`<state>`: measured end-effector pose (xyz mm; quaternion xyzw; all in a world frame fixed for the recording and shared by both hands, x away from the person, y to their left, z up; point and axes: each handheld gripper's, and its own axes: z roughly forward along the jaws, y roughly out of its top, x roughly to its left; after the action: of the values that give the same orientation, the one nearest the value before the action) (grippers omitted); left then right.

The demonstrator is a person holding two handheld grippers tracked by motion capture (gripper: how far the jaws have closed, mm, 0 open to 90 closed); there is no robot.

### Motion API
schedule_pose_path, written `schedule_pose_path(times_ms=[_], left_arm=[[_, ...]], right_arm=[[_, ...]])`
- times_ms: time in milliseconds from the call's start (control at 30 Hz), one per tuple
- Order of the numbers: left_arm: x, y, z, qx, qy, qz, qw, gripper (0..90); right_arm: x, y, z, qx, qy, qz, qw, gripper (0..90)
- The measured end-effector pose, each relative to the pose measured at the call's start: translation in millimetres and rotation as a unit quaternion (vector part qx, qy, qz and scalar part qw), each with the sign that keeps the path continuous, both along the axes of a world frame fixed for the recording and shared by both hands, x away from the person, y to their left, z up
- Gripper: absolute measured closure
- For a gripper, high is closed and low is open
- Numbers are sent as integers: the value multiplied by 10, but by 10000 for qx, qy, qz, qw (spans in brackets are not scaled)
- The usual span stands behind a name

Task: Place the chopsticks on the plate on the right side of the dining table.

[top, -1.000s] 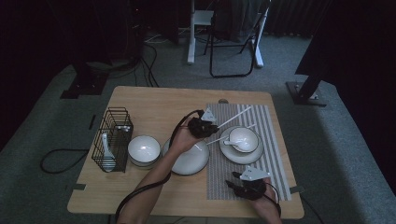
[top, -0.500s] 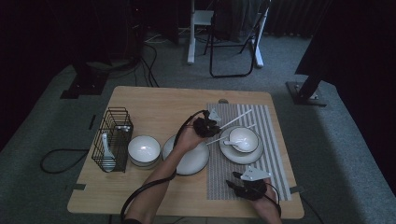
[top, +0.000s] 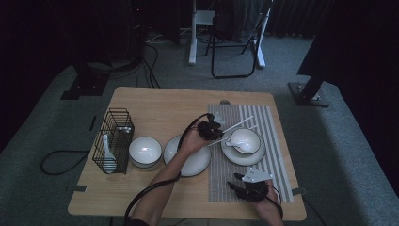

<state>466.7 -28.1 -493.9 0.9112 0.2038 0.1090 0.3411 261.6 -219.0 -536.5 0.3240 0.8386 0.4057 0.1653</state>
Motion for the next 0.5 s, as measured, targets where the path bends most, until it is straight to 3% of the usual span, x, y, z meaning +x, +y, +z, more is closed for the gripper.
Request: schedule_pose_path(times_ms=[333, 500], left_arm=[[34, -93, -46, 102, 50, 117, 9999, 857], [18, -117, -32, 123, -19, 109, 9999, 857]], right_arm=[[-8, -16, 8, 38, -9, -41, 10000, 531], [-9, -23, 11, 47, -21, -46, 10000, 531]])
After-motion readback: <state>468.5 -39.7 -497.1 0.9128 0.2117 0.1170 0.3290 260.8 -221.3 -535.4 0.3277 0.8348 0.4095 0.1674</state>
